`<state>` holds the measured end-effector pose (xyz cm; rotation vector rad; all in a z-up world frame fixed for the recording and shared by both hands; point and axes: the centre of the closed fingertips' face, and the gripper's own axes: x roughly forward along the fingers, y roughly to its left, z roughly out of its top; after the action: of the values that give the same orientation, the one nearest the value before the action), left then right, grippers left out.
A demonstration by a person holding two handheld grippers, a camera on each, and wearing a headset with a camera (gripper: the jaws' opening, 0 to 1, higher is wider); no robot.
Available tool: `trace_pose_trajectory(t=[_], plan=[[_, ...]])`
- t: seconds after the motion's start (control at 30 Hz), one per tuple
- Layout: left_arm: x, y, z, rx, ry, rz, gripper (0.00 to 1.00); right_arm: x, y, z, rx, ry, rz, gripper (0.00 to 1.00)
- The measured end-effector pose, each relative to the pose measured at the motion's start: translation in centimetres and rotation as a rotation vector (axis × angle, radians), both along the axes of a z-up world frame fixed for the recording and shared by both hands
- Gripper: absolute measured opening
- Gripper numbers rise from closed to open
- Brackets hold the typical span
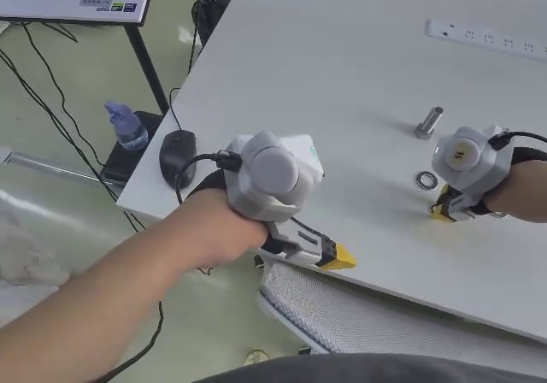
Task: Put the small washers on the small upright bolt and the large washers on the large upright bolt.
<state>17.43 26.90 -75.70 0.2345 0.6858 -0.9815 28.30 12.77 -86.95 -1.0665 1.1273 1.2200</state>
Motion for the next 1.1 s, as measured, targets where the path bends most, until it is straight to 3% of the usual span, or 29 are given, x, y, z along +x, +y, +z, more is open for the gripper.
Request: trace_pose_trajectory(t=[0.17,0.23,0.4,0.5,0.57,0.9,1.1], plan=[[-0.1,-0.3,-0.2,0.002,0.009,0.0,0.77,0.2,0.0,0.0,-0.008,-0.002,0.08,0.14],[-0.1,-0.5,-0.2,0.002,0.008,-0.002,0.76,0.0,0.0,0.1,-0.016,0.002,0.056,0.14],[0.1,-0.8,-0.2,0.003,0.006,0.008,0.76,0.0,0.0,0.1,-0.023,-0.011,0.074,0.12],[0.3,-1.1,0.1,-0.006,0.009,0.021,0.76,0.1,0.1,0.2,0.039,0.024,0.0,0.12],[0.5,-1.3,0.3,-0.009,0.006,0.029,0.76,0.2,-0.1,0.3,0.051,0.035,-0.014,0.11],[1.1,-2.3,0.0,0.018,0.005,0.067,0.76,-0.2,-0.4,0.3,0.057,0.046,0.037,0.11],[1.9,-1.8,0.3,0.011,-0.002,0.145,0.75,0.5,-2.1,0.7,0.056,0.051,0.043,0.11]])
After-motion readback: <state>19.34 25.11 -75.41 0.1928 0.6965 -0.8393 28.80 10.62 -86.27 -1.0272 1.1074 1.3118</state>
